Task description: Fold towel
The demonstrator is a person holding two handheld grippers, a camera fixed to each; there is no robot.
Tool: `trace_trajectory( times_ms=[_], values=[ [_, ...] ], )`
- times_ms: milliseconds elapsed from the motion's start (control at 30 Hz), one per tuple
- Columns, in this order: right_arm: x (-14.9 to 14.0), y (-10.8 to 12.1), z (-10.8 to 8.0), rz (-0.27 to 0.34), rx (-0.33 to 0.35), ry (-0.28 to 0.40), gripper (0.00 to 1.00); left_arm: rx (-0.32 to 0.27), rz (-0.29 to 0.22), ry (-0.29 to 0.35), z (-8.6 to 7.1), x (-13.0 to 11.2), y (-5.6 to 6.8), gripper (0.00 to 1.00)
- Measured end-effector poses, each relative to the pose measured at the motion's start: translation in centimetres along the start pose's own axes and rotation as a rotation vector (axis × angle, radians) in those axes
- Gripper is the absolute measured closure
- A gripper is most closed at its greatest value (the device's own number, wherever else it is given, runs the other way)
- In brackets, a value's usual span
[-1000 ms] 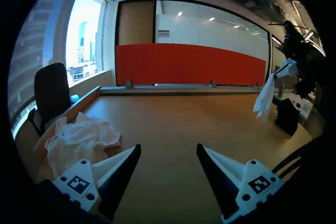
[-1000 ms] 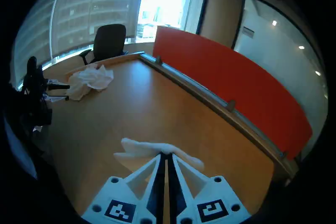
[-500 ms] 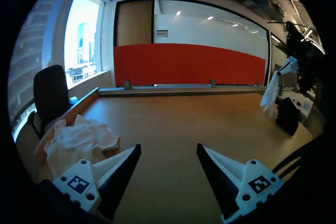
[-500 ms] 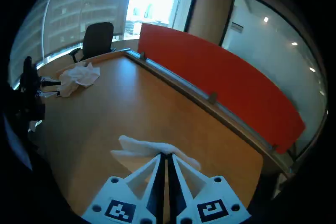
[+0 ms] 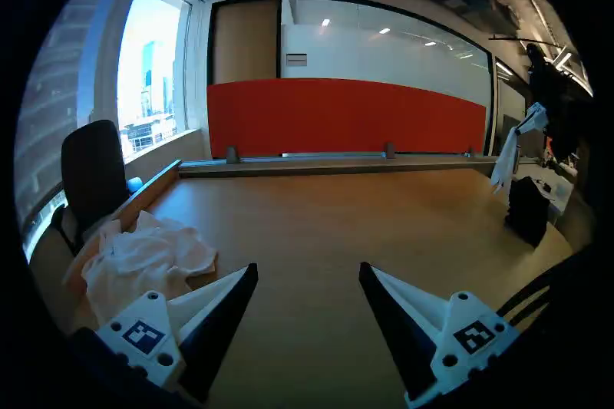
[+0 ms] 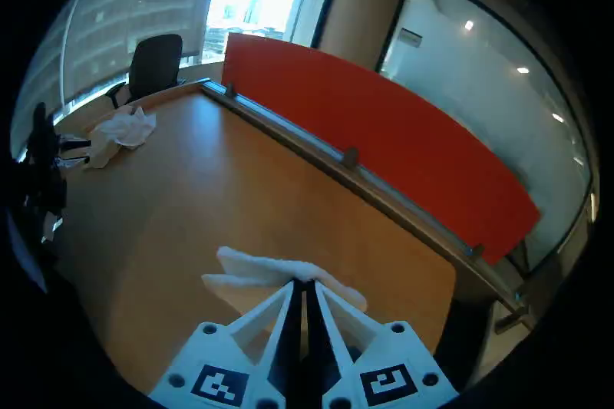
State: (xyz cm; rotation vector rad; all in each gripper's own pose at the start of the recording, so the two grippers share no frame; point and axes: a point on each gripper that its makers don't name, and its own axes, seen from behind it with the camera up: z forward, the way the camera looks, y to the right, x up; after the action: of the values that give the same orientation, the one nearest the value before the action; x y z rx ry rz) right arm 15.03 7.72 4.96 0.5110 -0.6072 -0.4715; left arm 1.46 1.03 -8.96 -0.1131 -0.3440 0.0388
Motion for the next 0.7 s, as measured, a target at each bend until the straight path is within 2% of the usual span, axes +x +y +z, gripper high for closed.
trace_trajectory(
  times_ms=[367, 700],
  values=[
    [-1.8, 5.7, -1.4, 0.028, -0.07, -0.028, 0.95, 0.001, 0.013, -0.004, 0.2, 0.3, 0.6, 0.02],
    [-2.9, 9.1, -2.1, 0.034, -0.109, -0.055, 0.95, -0.002, 0.025, -0.002, 0.4, 0.8, 1.3, 0.02]
  ],
)
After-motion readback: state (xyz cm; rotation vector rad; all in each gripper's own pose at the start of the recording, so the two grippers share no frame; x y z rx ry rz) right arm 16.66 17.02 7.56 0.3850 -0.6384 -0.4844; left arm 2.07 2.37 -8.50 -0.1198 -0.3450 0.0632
